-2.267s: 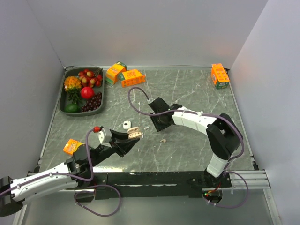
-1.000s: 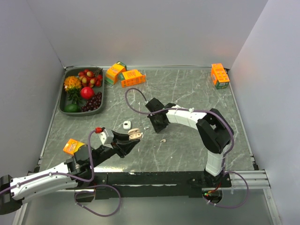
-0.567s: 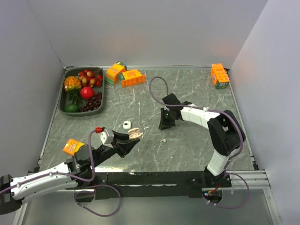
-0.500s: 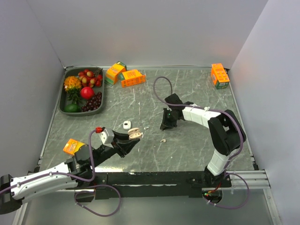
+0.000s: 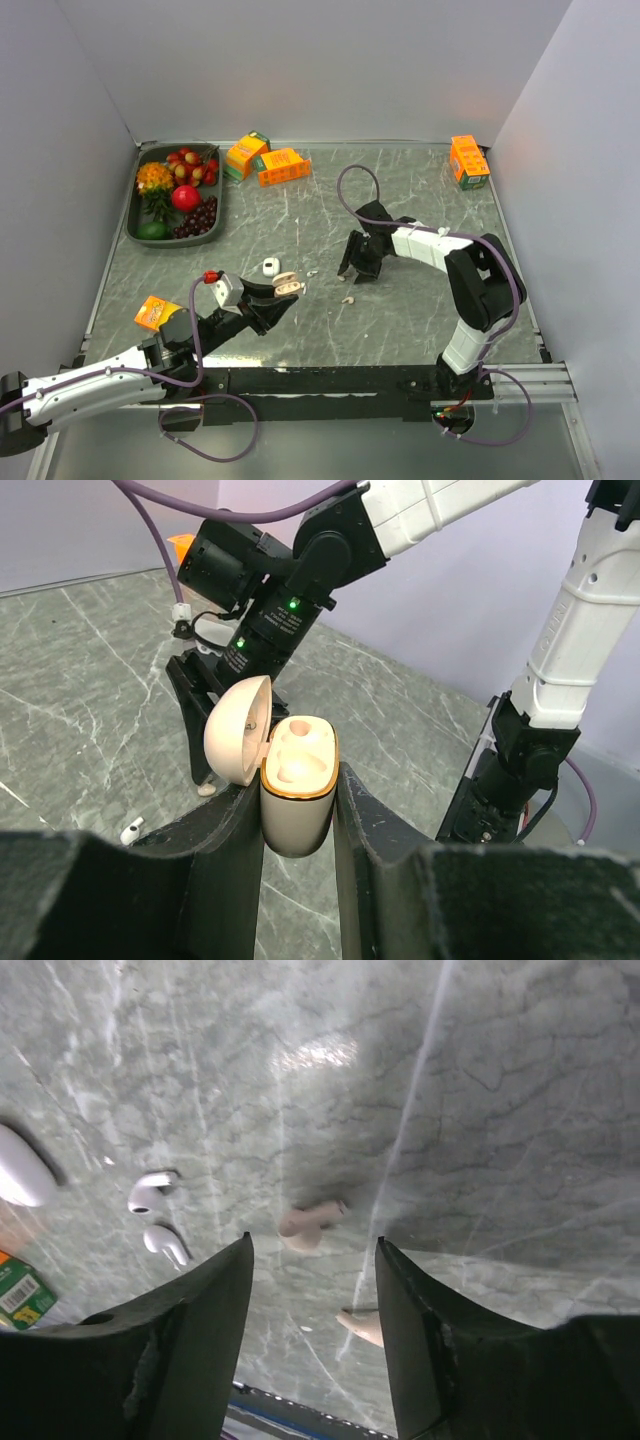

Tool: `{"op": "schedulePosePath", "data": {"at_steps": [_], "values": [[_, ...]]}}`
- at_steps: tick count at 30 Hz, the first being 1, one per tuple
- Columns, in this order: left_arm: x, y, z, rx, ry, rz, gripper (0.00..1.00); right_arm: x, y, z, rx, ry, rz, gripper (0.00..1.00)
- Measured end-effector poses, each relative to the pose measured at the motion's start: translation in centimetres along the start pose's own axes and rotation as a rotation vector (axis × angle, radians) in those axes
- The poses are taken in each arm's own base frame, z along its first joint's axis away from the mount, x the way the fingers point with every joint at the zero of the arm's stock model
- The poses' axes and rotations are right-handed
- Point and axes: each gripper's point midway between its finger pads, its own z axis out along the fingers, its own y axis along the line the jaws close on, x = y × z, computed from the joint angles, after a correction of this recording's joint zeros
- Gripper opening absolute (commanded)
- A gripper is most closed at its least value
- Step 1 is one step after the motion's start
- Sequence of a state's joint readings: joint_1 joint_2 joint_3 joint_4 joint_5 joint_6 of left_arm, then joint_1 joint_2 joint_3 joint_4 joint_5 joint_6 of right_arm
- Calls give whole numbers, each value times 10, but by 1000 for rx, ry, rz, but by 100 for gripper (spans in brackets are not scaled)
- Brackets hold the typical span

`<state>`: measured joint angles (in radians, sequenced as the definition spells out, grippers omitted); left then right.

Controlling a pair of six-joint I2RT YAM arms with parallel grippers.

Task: Insert the wireless bluetooth earbuds into the charging case
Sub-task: Adjust the earbud at the center of the board, then pick up the earbud from the center of the board.

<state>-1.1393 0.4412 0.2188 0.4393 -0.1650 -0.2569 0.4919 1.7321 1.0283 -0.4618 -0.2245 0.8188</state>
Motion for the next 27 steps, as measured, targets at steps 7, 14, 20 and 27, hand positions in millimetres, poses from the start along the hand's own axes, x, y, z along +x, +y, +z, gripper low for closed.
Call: {"op": "schedulePosePath", "data": {"at_steps": [7, 14, 20, 27], "values": [[1, 2, 0, -11, 2, 1, 1, -4, -14, -23, 82, -52, -113, 56], [0, 2, 0, -14, 1, 1, 1, -8, 2, -56, 118, -197, -432, 59], [-1, 2, 0, -14, 6, 2, 1, 44, -19, -43, 140, -132, -591, 57], [2, 1, 0, -14, 20, 3, 1, 72, -66, -23, 221, -57, -576, 56]]}}
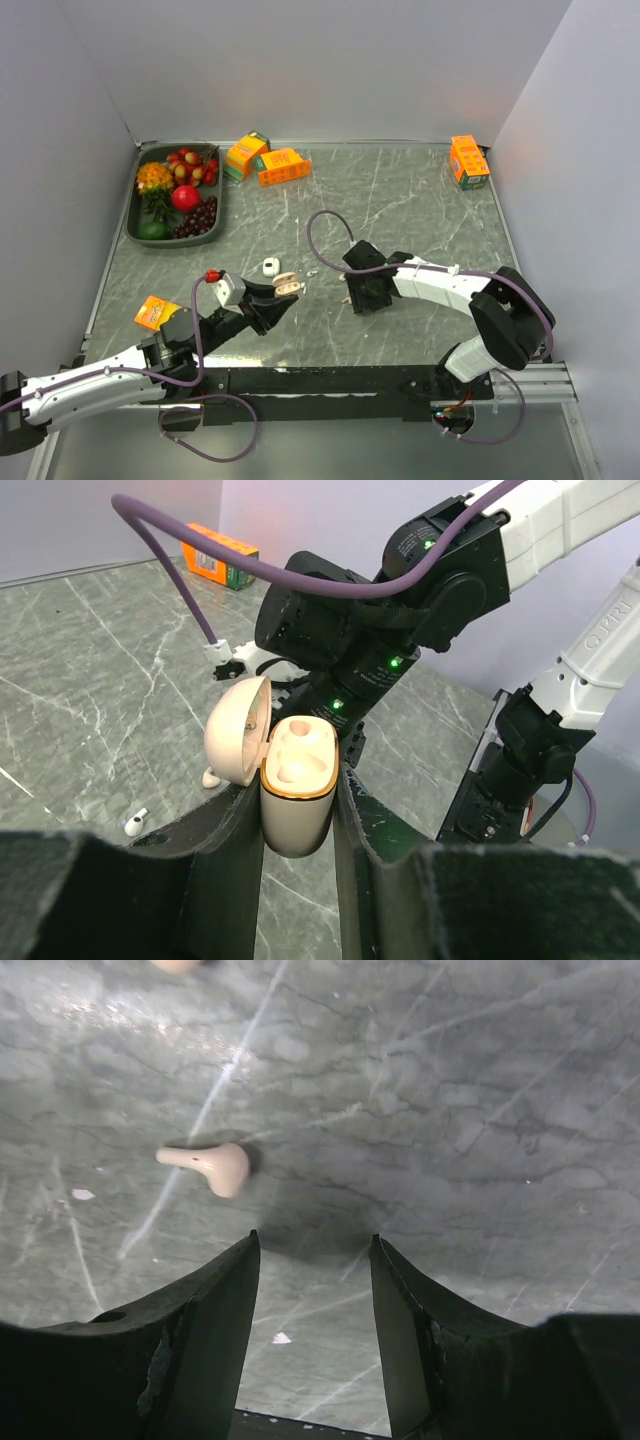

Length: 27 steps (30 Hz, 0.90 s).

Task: Insert the wireless bluetooth earbuds into the charging case
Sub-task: Pick up the earbud from the center of the board.

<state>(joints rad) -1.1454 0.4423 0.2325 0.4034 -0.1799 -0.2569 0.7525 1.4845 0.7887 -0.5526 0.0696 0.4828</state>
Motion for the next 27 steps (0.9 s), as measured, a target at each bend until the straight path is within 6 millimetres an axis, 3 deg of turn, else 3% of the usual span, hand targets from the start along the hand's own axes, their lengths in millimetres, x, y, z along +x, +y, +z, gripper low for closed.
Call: {"op": "schedulePosePath", "data": {"at_steps": [18, 27], "values": [[6, 0, 1, -2, 20, 3, 1, -28, 14, 4, -16, -97, 3, 55], [10, 1, 1, -6, 36, 5, 1, -44, -8, 10, 64, -113, 23, 56]]}}
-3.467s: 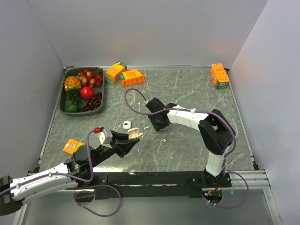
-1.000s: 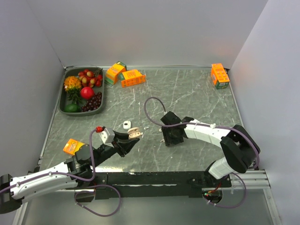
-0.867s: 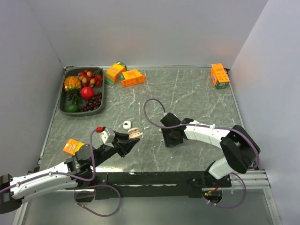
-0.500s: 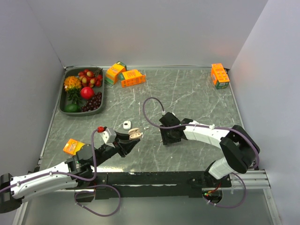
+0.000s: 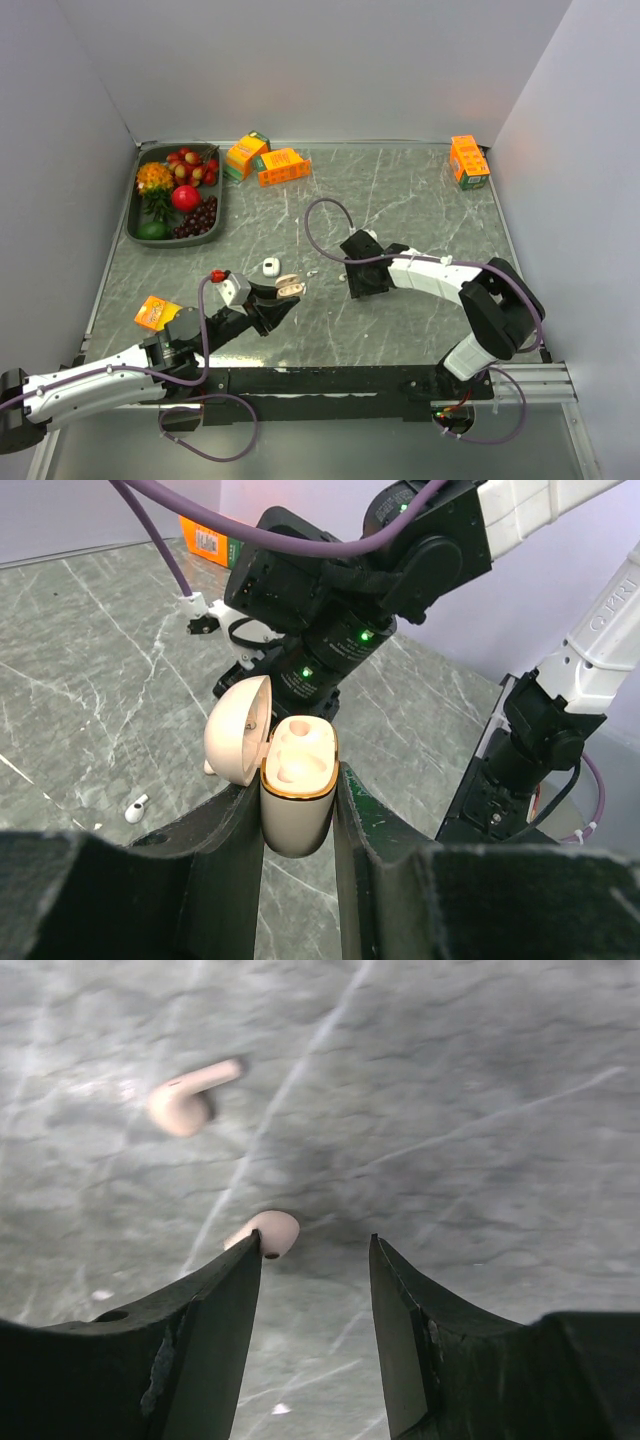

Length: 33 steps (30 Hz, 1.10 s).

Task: Insert the wireless bluetooth earbuds into the charging case
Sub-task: Pick up the earbud from the center of the board.

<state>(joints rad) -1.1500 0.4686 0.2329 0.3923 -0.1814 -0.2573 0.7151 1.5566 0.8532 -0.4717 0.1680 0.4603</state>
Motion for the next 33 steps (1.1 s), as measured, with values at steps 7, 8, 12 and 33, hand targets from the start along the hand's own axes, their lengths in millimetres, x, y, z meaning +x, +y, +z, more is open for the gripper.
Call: {"op": "schedulePosePath", "data": {"at_steps": [7, 8, 12, 33], "values": [[6, 1, 1, -5, 20, 4, 1, -12, -17, 0, 81, -28, -31, 61], [7, 1, 1, -5, 22, 5, 1, -13, -18, 0, 81, -32, -33, 61], [7, 1, 2, -6, 25, 5, 1, -14, -13, -5, 53, -37, -16, 60], [-3, -3, -1, 11, -9, -5, 1, -4, -3, 1, -3, 48, 580, 51]]}}
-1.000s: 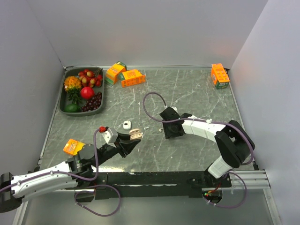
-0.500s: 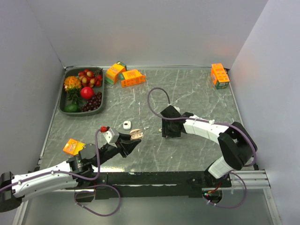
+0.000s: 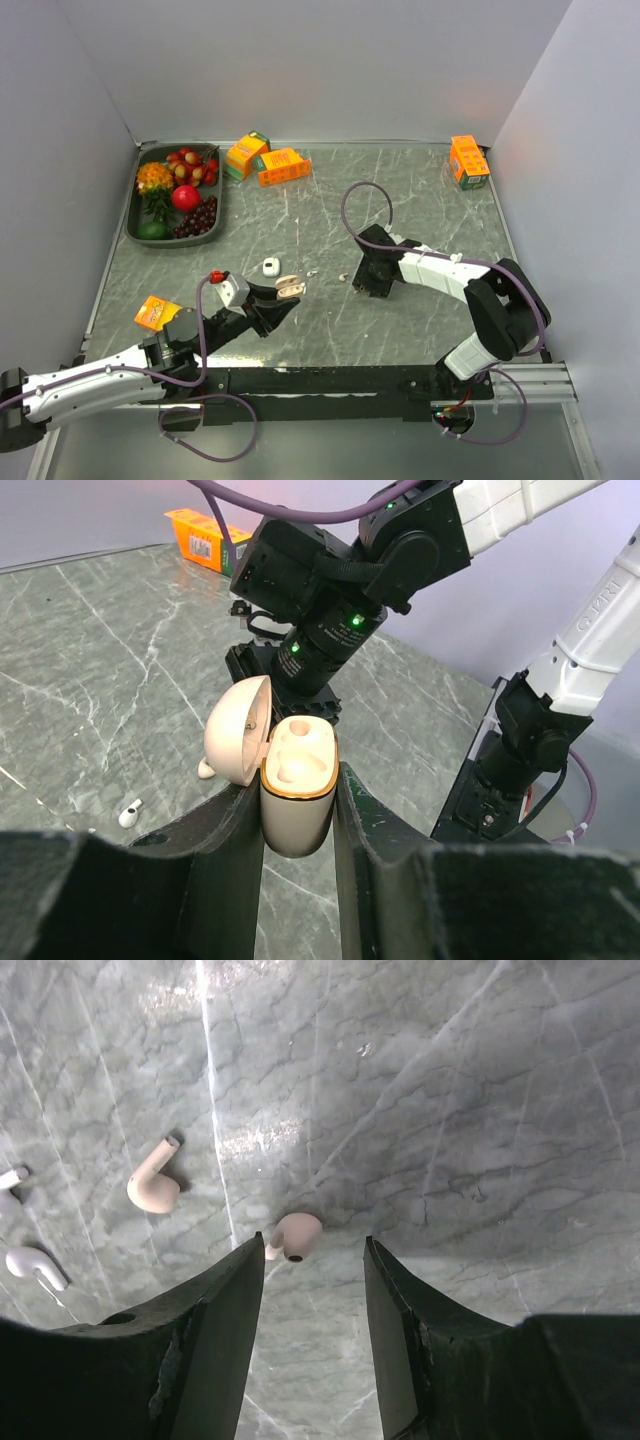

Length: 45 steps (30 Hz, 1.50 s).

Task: Insert the wireless bluetooth earbuds into the charging case
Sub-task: Pick up the earbud from the center of the board.

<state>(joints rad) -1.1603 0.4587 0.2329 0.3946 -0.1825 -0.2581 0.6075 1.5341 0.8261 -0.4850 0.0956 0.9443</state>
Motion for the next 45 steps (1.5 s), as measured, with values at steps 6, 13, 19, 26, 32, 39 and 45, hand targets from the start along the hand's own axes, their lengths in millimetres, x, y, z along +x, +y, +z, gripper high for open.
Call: {"op": "schedulePosePath", "data": {"at_steps": [6, 13, 19, 26, 32, 39, 45], "values": [[1, -1, 0, 0, 4, 0, 1, -2, -2, 1, 9, -5, 22, 48], [1, -1, 0, 0, 4, -1, 1, -3, -2, 3, 17, -4, 27, 41], [1, -1, 0, 0, 5, -1, 1, -3, -3, 4, 22, -2, 27, 36], [2, -1, -1, -3, 5, -2, 1, -4, 2, 5, 10, 1, 24, 26], [2, -1, 0, -2, 5, -2, 1, -7, 7, 7, -7, -5, 14, 10], [3, 0, -1, -9, 8, -1, 1, -12, 2, 6, 11, -35, -11, 0], [5, 1, 0, -12, 18, 2, 1, -30, -12, -17, 58, -145, -83, 0]]}}
